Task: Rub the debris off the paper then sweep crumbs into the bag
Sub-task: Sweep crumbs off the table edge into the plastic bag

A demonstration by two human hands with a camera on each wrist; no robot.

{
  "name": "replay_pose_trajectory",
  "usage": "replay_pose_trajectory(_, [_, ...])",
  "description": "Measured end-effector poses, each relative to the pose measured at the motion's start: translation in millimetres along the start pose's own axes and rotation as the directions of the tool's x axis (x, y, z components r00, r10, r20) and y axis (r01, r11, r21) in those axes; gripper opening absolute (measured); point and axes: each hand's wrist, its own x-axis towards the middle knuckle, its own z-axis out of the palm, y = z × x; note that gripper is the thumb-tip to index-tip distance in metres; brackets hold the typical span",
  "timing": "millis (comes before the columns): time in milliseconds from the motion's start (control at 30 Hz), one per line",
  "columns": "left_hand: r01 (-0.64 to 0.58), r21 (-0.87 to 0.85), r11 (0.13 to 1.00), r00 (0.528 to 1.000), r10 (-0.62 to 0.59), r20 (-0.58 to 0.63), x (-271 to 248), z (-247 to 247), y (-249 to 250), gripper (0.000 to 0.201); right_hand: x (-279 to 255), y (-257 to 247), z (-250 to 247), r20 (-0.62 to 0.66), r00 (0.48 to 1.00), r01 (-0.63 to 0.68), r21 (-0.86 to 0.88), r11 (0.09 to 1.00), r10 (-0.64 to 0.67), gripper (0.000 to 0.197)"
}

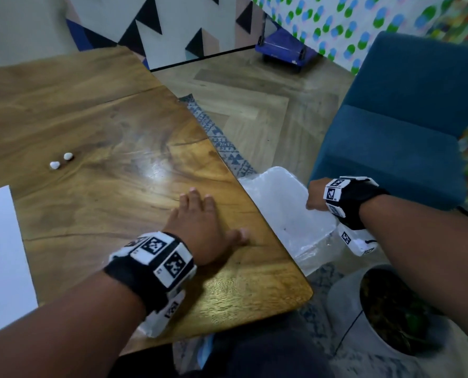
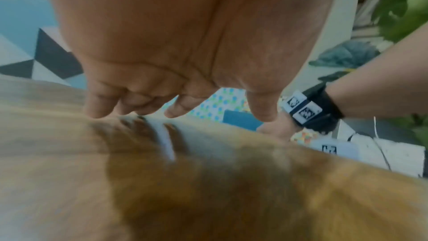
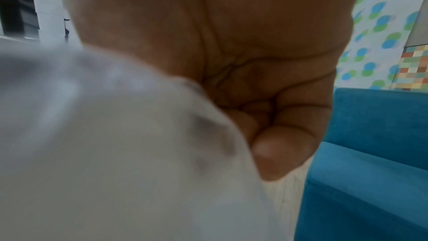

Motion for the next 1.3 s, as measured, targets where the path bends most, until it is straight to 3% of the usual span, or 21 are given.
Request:
replay_pose_trajectory(133, [-0.047, -0.009, 0.999, 0.999, 0.047, -0.002, 9, 11, 38, 0.125, -2, -5, 1, 0.0, 1.0, -0.008, 0.036, 0.999, 0.008, 0.029])
replay_pose_trajectory(233, [-0.202, -0.063, 0.977, 0.978, 0.205, 0.049, 14, 12, 80, 0.122, -4, -7, -3, -0.012, 1.0, -0.003, 0.043, 0.999, 0.003, 0.029])
replay_pose_trajectory(333, [-0.327, -0.095, 0.94, 0.941, 0.333, 0.055, 10, 2, 85, 0.116, -7, -6, -7, -0.029, 1.0, -0.005, 0.038, 0.999, 0.006, 0.026])
replay_pose_trajectory(400, [-0.255, -0.076, 0.964, 0.967, 0.252, -0.036, 18, -8, 65, 0.115, -7, -5, -7, -0.026, 1.0, -0.005, 0.042, 0.999, 0.007, 0.022])
replay_pose_trajectory(467, [-0.1, -0.057, 0.993, 0.991, 0.094, -0.098, 31, -17, 37, 0.113, -6, -3, -6, -0.03, 0.999, -0.013, 0.035, 0.999, 0.014, 0.014])
replay_pose_trajectory(567, [0.003, -0.012, 1.0, 0.998, -0.004, -0.07, 39, -13, 19, 0.117, -4, -2, -4, -0.043, 0.999, -0.015, 0.039, 0.999, 0.016, 0.012])
replay_pose_trajectory(633, [-0.114, 0.0, 0.994, 0.993, 0.114, -0.027, 34, -1, 35, 0.123, -2, -2, -2, -0.054, 0.999, 0.007, 0.093, 0.996, -0.002, 0.016])
replay_pose_trajectory(700, [-0.29, -0.011, 0.957, 0.956, 0.29, 0.038, 25, 6, 56, 0.121, -2, -2, -2, -0.066, 0.998, 0.011, 0.153, 0.988, -0.001, 0.03])
replay_pose_trajectory(767, [-0.351, -0.027, 0.936, 0.936, 0.351, 0.023, 24, 2, 62, 0.118, -2, -3, -3, -0.073, 0.997, 0.002, 0.163, 0.987, 0.01, 0.034])
replay_pose_trajectory(867, [-0.175, -0.006, 0.985, 0.979, 0.173, -0.108, 47, -13, 36, 0.114, -4, -1, -2, -0.041, 0.999, -0.009, 0.155, 0.988, 0.016, 0.031])
replay_pose_trajectory(933, [-0.011, 0.0, 1.0, 0.996, 0.011, -0.09, 59, -20, 17, 0.115, -3, 1, -1, -0.007, 1.0, -0.024, 0.102, 0.995, 0.025, 0.031])
replay_pose_trajectory(967, [0.006, 0.015, 1.0, 0.998, -0.005, -0.06, 61, -22, 13, 0.117, -3, 0, -2, 0.006, 0.999, -0.038, 0.08, 0.996, 0.037, 0.032])
replay_pose_trajectory(1033, [-0.145, 0.048, 0.988, 0.989, 0.146, -0.003, 55, -20, 18, 0.12, -3, -2, -5, 0.036, 0.998, -0.049, 0.052, 0.997, 0.047, 0.031])
replay_pose_trajectory(1100, [-0.383, 0.018, 0.924, 0.922, 0.381, 0.068, 41, -14, 30, 0.114, -2, -5, -8, 0.05, 0.998, -0.048, 0.025, 0.999, 0.047, 0.027])
replay_pose_trajectory(1167, [-0.474, -0.088, 0.876, 0.875, 0.48, 0.068, 33, -14, 31, 0.108, -3, -7, -11, 0.031, 0.998, -0.054, 0.027, 0.998, 0.054, 0.02])
replay_pose_trajectory(1233, [-0.405, -0.122, 0.906, 0.914, 0.403, -0.044, 40, -19, 14, 0.104, -1, -6, -10, 0.016, 0.999, -0.044, 0.03, 0.999, 0.043, 0.02])
replay_pose_trajectory(1300, [-0.203, -0.054, 0.978, 0.966, 0.191, -0.175, 59, -23, -17, 0.099, -1, -6, -9, 0.005, 0.999, -0.051, 0.043, 0.998, 0.051, 0.02])
